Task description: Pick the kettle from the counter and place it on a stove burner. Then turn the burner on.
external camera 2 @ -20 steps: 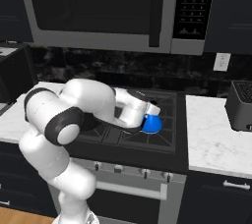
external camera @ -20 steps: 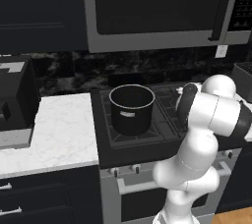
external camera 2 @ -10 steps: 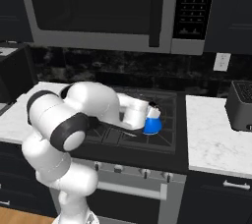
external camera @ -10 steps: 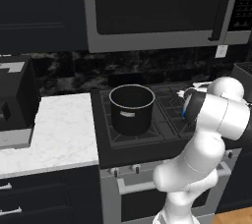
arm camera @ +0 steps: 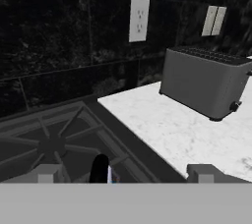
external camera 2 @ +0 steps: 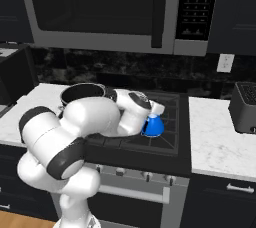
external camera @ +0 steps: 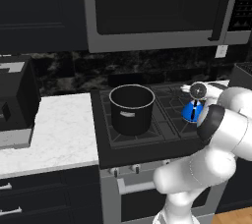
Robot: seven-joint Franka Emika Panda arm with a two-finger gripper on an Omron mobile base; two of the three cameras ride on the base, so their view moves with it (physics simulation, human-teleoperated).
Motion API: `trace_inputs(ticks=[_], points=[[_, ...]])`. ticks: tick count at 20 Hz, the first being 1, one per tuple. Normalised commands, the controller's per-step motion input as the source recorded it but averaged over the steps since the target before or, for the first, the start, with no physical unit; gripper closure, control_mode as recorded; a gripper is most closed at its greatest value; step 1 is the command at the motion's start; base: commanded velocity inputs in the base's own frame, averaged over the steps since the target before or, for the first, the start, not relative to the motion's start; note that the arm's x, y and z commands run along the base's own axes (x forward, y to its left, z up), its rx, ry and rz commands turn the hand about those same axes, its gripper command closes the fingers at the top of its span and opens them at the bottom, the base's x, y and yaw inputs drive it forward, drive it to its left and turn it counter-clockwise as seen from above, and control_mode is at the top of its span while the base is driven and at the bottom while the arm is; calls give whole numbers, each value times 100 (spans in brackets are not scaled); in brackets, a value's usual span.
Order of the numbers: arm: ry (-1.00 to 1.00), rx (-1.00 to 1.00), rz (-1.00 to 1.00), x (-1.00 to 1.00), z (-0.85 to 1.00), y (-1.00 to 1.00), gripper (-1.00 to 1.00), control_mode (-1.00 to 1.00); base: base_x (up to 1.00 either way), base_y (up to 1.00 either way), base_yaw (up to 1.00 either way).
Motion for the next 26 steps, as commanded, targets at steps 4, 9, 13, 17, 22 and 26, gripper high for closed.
trace_inputs(ticks=[4, 9, 13, 17, 22, 26], points=[[11, 0, 0, -24, 100, 5, -100, -100, 0, 0, 0], [7, 0, 1, -95, 84, -36, -100, -100, 0, 0, 0], [0, 0, 5, -100, 30, -89, -100, -100, 0, 0, 0], [-1, 0, 0, -100, -46, -99, -100, -100, 0, 0, 0], [5, -9, 1, -100, -88, -80, -100, -100, 0, 0, 0], [14, -17, 13, -100, -100, -40, -100, -100, 0, 0, 0]])
